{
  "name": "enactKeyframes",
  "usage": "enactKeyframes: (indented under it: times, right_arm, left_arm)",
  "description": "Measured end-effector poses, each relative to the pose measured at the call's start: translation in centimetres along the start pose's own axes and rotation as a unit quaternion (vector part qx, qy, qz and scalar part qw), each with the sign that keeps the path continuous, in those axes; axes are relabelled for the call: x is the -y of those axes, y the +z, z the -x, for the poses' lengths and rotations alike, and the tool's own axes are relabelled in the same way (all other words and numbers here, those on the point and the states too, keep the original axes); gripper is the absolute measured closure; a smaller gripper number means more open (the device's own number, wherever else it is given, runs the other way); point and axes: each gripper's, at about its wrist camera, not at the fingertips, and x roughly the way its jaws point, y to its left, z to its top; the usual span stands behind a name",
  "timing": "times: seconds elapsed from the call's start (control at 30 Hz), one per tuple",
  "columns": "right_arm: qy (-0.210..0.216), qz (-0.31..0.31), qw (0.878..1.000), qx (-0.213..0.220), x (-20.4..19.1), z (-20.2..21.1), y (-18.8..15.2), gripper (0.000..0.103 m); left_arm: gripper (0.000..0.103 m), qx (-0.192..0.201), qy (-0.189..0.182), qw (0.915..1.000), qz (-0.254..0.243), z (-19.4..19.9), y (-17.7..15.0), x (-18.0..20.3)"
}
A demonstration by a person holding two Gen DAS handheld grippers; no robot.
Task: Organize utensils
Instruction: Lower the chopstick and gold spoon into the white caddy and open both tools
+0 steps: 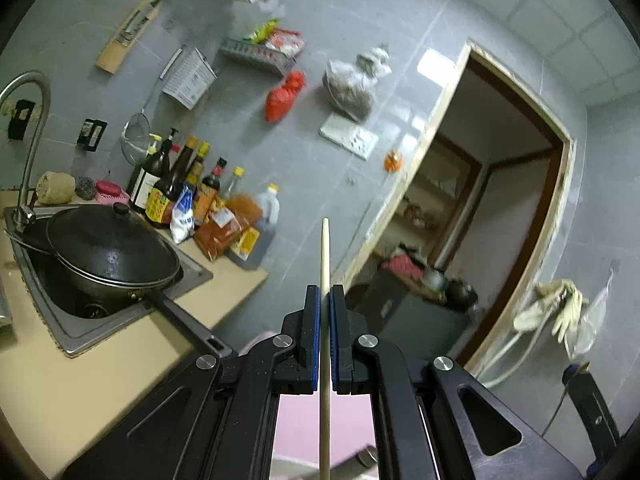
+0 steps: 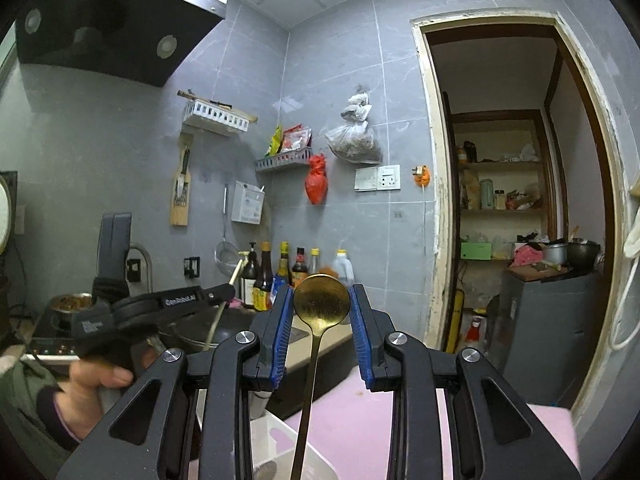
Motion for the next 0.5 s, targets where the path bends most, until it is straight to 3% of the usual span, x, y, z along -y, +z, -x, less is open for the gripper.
enactKeyframes:
  times: [0.17,0.5]
  right_arm:
    - [-0.002,-0.012,1.0,0.008,0.4,-0.5,-1.7,0.077]
    - [-0.021,-0.015,0.999,-0.026,0.7,-2.0,-4.4,0.077]
  left_arm:
    - [0.101,0.021,0.006,0.9996,0.02,-0.1,-0.3,-1.1]
    - [0.101,0.05,0.037,0.9971,-0.045,0.9,-2.8,0.5]
